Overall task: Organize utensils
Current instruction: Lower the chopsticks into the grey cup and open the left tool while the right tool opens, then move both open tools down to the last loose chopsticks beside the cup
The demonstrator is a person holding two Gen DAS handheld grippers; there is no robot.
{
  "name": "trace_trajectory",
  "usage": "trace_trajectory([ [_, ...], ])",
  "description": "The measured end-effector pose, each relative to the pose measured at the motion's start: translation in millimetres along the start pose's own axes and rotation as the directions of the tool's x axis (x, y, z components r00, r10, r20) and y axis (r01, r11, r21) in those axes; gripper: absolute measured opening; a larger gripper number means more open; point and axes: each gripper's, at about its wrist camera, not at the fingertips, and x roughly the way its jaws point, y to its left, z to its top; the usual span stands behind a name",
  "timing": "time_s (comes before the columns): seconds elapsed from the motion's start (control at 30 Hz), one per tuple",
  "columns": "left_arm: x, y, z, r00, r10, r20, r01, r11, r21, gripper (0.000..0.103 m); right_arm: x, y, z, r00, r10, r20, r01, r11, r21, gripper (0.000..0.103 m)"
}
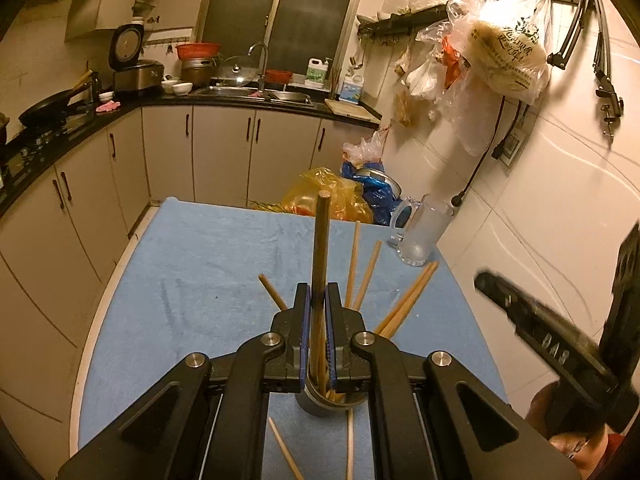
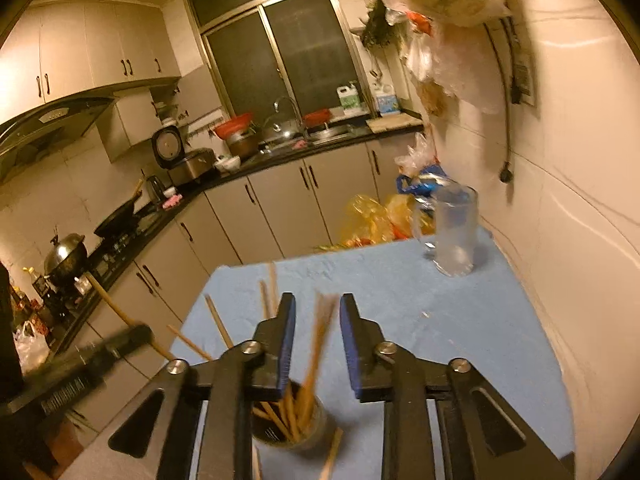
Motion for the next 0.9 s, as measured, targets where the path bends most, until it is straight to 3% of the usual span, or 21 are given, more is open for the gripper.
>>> trace_trajectory([
  [0.13, -11, -10, -15, 1.0, 0.028, 0.004, -0.028, 1.0, -0.001, 0.006, -12, -27, -24, 0.997, -0.036, -0.073, 0.035, 0.999, -0.018, 0.033],
  [0.37, -29, -28, -57, 0.996, 0.086, -0.031, -0.087, 0.996, -0.033, 0.007, -30, -53, -68, 0.978, -0.115, -0.173, 0.091, 0.986, -0.141, 0.058],
  [0.5, -36, -37, -80, 0.991, 0.117, -0.061, -0.119, 0.992, -0.03, 0.007, -36, -68, -86, 0.97, -0.107, -0.217, 0.078, 0.987, -0.139, 0.061],
  [0.7, -47, -42, -102, 0.988, 0.126, -0.085, -0.129, 0.991, -0.027, 0.007, -43, -70, -98, 0.955, -0.163, -0.248, 0.125, 0.979, -0.161, 0.061],
  [0.83, -52, -40, -111, 0.99, 0.115, -0.084, -0.116, 0.993, -0.003, 0.007, -51, -69, -98, 0.952, -0.201, -0.232, 0.169, 0.974, -0.15, 0.061],
  [0.9, -55, -37, -114, 0.99, 0.116, -0.083, -0.116, 0.993, 0.011, 0.007, -53, -67, -99, 0.936, -0.271, -0.224, 0.238, 0.957, -0.163, 0.061],
])
